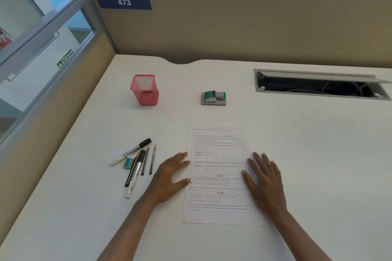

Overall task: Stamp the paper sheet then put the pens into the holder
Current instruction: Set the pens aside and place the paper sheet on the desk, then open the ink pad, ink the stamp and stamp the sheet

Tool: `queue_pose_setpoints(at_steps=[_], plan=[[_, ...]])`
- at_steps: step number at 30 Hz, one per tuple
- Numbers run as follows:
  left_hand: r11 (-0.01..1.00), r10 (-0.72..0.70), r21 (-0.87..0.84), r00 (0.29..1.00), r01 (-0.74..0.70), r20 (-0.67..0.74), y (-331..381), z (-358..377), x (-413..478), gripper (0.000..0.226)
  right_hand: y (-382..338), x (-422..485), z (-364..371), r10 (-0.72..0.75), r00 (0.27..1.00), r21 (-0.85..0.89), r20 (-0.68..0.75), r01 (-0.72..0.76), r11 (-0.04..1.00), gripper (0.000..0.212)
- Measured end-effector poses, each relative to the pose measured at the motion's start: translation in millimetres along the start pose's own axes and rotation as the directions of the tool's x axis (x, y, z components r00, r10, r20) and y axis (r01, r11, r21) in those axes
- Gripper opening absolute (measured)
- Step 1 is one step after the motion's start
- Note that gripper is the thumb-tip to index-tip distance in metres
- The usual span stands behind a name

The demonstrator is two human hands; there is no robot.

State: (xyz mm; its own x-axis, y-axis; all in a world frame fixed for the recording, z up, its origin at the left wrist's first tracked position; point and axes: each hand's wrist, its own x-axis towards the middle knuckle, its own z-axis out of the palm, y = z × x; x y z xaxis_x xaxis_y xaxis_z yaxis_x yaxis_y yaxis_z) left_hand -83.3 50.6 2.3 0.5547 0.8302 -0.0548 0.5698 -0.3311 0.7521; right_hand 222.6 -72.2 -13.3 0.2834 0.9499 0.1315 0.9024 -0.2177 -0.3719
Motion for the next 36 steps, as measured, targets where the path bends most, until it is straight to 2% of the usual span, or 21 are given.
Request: queue_pose_setpoints(at_steps=[3,8,12,16,21,24,27,36], plan=[[1.0,-0.005,-0.021,1.0,0.004,-0.01,3.5,0.0,0.1,0.058,-1.6,0.0,-0.7,-0.004,1.0,0.021,-0.012,0.004,1.0,0.053],[0.962,-0.153,-0.242,0.983,0.126,-0.097,10.4,-6.6,10.4,0.047,-0.5,9.8,-6.6,0.102,0.991,0.134,-0.084,-0.09,0.987,0.052],[0.972,-0.151,-0.204,0.975,0.116,-0.163,16.2,-15.4,42.6,0.041,-5.2,53.4,-18.4,0.065,0.991,0.16,-0.118,-0.045,0.986,0.038],[0.973,-0.124,-0.214,0.977,0.086,-0.174,24.4,-16.9,90.8,0.053,-23.7,107.8,-24.6,-0.019,0.994,0.121,-0.106,0.032,0.992,0.034],[0.984,-0.138,-0.149,0.954,0.101,-0.265,25.4,-16.9,161.8,0.077,-41.6,169.6,-19.6,-0.003,1.0,0.095,0.03,0.0,0.996,0.053],[0.981,-0.156,-0.148,0.969,0.128,-0.193,22.3,-20.4,201.6,0.086,-47.9,201.5,-16.3,-0.01,0.998,0.071,0.056,0.006,0.997,0.057],[0.989,-0.137,-0.075,0.985,0.129,-0.102,14.3,-21.7,228.2,0.092,-52.4,231.1,-13.2,-0.062,0.996,0.031,0.06,0.061,0.998,0.054],[0.998,-0.034,0.052,0.995,0.039,-0.092,-3.7,-22.0,260.6,0.092,-58.1,288.8,-8.4,-0.166,0.976,-0.097,0.139,0.18,0.979,0.042]])
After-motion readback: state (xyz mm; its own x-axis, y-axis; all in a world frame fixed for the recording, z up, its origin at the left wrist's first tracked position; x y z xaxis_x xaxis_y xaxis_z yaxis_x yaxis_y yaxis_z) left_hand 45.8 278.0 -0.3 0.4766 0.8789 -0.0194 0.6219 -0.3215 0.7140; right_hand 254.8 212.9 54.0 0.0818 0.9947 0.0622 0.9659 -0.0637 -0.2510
